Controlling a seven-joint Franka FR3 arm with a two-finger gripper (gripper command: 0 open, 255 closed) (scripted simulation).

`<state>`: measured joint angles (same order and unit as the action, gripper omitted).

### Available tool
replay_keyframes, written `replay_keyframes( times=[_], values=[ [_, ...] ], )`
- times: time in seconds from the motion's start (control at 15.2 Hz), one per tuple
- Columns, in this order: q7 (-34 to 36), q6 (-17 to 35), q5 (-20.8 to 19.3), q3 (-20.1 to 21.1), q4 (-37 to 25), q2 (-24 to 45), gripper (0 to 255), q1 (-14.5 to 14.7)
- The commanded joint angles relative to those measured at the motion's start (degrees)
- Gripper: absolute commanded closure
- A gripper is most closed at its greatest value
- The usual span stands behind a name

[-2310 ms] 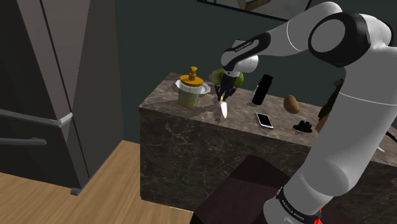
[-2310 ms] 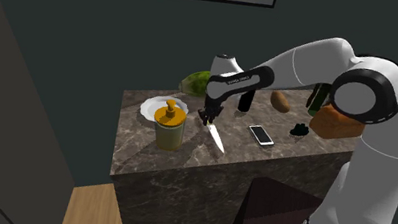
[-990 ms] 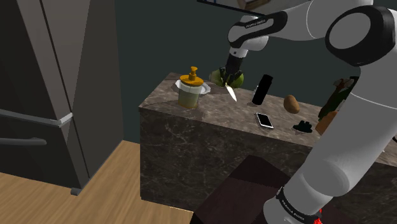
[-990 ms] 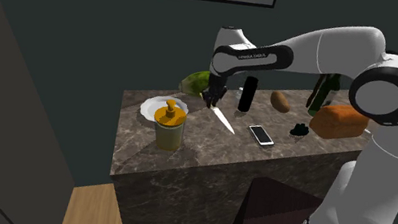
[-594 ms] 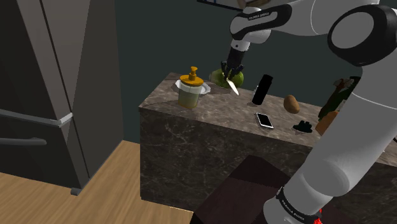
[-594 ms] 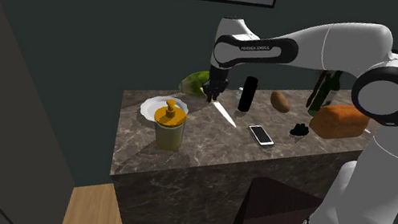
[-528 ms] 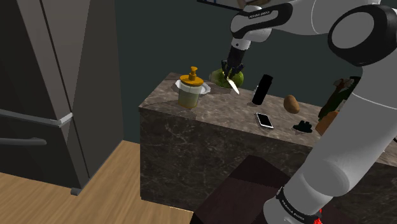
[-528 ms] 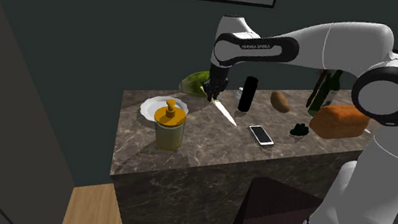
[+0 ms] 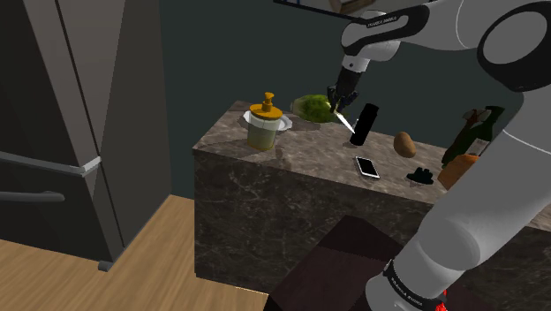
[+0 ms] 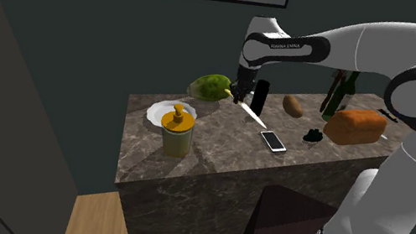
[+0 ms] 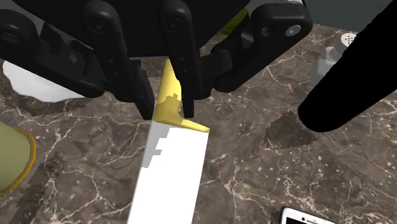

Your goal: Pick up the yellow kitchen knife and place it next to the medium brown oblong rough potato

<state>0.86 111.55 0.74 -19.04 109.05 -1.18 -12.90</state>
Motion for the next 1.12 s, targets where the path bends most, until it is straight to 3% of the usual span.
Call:
replay_keyframes(
  times=[0.0, 0.92, 1.06],
  values=[
    [-2.44, 0.21, -0.37, -1.27, 1.59, -1.43, 255, -1.23],
    [-21.26, -0.21, -1.62, -11.89, 4.65, -5.02, 255, -9.94],
    [-21.41, 1.32, -1.48, -11.97, 5.94, -4.75, 255, -9.97]
  ],
)
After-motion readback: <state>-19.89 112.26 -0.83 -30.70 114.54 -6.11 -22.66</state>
